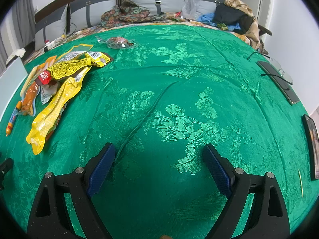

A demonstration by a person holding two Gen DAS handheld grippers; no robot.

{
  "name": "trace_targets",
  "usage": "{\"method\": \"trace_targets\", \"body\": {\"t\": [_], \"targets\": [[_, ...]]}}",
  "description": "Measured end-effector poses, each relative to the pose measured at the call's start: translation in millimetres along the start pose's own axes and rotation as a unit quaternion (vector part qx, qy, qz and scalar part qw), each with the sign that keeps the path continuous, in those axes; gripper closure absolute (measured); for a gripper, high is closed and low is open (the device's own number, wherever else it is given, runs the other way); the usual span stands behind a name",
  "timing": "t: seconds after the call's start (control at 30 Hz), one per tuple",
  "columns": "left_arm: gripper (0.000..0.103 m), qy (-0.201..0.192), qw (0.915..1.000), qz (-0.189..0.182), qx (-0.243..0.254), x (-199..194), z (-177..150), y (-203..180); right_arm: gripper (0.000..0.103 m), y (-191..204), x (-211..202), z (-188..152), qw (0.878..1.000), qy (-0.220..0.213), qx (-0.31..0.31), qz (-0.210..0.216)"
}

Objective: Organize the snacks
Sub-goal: 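Withdraw both tools from the box back over the snack pile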

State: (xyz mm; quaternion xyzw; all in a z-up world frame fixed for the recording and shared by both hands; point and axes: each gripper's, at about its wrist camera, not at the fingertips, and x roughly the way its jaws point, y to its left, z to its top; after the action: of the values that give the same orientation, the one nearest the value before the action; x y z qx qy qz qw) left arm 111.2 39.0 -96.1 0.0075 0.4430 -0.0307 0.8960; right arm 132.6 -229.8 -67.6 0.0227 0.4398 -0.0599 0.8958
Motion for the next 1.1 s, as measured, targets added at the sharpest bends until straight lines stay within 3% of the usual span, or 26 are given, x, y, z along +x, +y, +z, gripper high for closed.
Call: {"method": "trace_targets", "body": {"t": [1.1], "targets": [[0.000, 0.001, 1.0000, 0.000, 0.001, 2.4, 0.0, -1.2, 0.011, -0.6, 0.1, 0.4, 1.000, 0.000, 0.000, 0.000]]}}
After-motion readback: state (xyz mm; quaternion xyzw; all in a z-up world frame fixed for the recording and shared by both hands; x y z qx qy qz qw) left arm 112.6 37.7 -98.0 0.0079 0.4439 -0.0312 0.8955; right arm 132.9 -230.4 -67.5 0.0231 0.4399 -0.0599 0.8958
